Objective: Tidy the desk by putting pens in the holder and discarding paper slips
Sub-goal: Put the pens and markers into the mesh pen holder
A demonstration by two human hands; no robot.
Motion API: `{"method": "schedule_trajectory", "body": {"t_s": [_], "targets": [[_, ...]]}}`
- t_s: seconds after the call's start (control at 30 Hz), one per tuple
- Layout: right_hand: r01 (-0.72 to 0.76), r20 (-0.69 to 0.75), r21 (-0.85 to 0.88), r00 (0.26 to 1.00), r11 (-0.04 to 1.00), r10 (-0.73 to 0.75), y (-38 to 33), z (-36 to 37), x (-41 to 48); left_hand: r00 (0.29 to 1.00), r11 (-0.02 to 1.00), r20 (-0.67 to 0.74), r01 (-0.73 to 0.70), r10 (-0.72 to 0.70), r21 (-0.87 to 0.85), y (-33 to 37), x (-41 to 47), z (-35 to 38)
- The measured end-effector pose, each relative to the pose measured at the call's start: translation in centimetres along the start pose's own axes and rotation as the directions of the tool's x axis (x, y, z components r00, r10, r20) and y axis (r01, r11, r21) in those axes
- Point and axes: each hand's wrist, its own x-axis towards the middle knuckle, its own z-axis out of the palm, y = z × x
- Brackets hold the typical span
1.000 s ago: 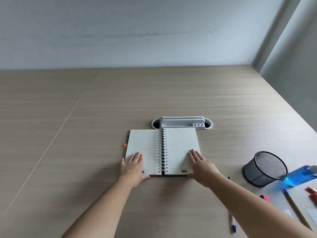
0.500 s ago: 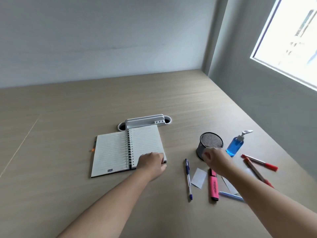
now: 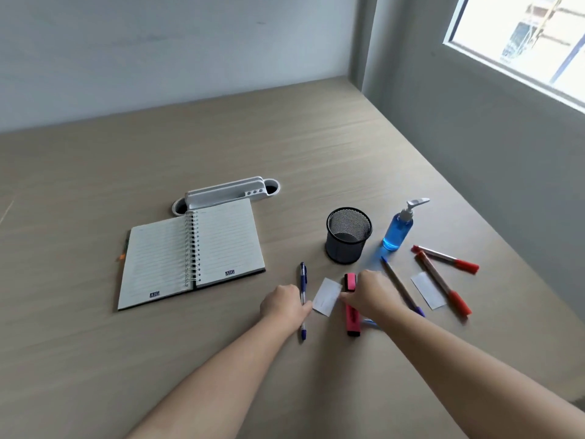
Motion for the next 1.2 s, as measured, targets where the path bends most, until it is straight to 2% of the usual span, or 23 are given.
{"method": "schedule_trajectory", "body": {"t_s": [0.13, 0.27, 0.4, 0.47, 0.57, 0.63, 0.73, 0.9, 1.0, 1.1, 1.2], "targets": [[-0.039, -0.012, 0.071, 0.999, 0.997, 0.039, 0.1, 0.1, 0.2, 0.998, 0.985, 0.054, 0.048, -0.039, -0.166, 0.5, 0.3, 0.2], [-0.113, -0.013, 0.286, 0.993, 0.952, 0.121, 0.8, -0.5, 0.4, 0.993, 0.891, 0.101, 0.097, -0.058, -0.443, -0.8, 0.4, -0.2], [-0.006, -0.079, 0.569, 0.995, 0.823, 0.062, 2.5, -3.0, -0.8, 0.989, 0.713, 0.142, 0.079, 0.029, -0.697, -2.4, 0.2, -1.9], [0.087, -0.194, 0.577, 0.980, 0.812, 0.033, 2.8, -5.1, -1.2, 0.993, 0.665, 0.098, 0.026, 0.072, -0.746, -2.1, 0.7, -3.5], [0.210, -0.355, 0.595, 0.935, 0.776, 0.020, 2.1, -9.3, -0.3, 0.986, 0.626, -0.053, -0.142, 0.159, -0.767, 0.3, 1.8, -7.5], [0.268, -0.411, 0.589, 0.912, 0.763, -0.003, 0.9, -12.3, 0.7, 0.960, 0.590, -0.158, -0.268, 0.232, -0.762, 2.7, 2.7, -10.5], [0.288, -0.397, 0.534, 0.915, 0.795, -0.064, -0.8, -15.2, 2.7, 0.929, 0.577, -0.254, -0.366, 0.268, -0.730, 6.2, 4.4, -13.7], [0.234, -0.325, 0.314, 0.937, 0.920, -0.128, -1.8, -14.2, 5.7, 0.951, 0.640, -0.237, -0.309, 0.199, -0.704, 8.7, 6.8, -13.3], [0.232, -0.271, 0.207, 0.947, 0.951, -0.172, -1.7, -12.3, 6.4, 0.963, 0.719, -0.190, -0.271, 0.193, -0.640, 8.8, 7.2, -11.6], [0.186, -0.198, 0.145, 0.968, 0.972, -0.156, -1.3, -10.9, 6.8, 0.968, 0.780, -0.177, -0.250, 0.180, -0.574, 8.7, 7.3, -10.3], [0.162, -0.145, 0.073, 0.978, 0.984, -0.151, -1.2, -10.0, 7.2, 0.963, 0.776, -0.195, -0.267, 0.187, -0.572, 8.7, 7.7, -9.7]]}}
